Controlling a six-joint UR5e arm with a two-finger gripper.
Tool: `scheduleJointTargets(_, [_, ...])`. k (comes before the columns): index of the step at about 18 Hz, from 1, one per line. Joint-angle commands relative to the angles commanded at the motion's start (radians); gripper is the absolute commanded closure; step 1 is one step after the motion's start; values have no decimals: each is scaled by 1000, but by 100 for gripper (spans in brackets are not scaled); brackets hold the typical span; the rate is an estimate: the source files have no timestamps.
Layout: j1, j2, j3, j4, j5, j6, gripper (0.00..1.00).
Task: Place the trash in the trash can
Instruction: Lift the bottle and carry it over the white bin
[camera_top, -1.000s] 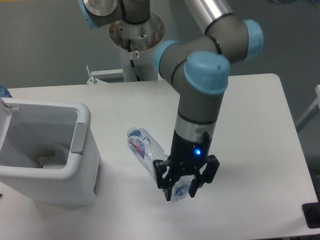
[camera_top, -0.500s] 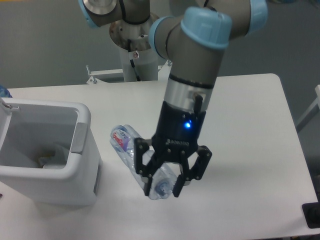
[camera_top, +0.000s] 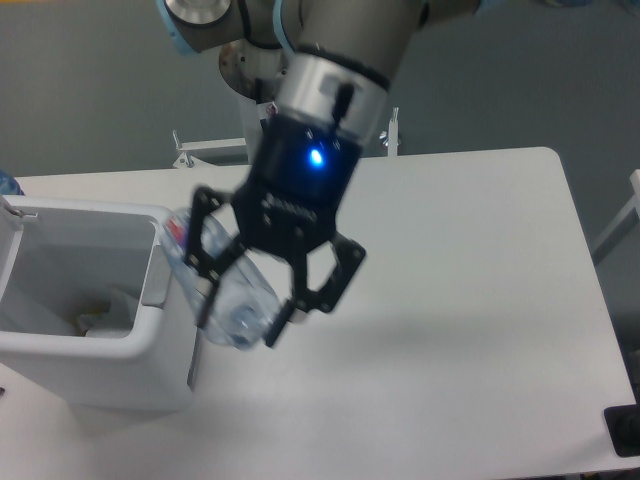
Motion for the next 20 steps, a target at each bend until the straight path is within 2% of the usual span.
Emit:
scheduleJointTargets(4, [-75,-9,-14,0,2,69,58])
scheduleJointTargets(9, [-153,-47,-18,2,8,141,58])
scheduleJointTargets(13, [-203,-72,-31,57,12,163,58])
scheduleJointTargets(17, [-229,-94,-31,66,34,169,58])
scheduleJointTargets(18, [-229,-94,-32,66,34,173,55])
scheduleJointTargets(19, [-230,-94,-37,66,34,178,46])
scheduleJointTargets(20, [-233,-94,-38,66,34,193,31])
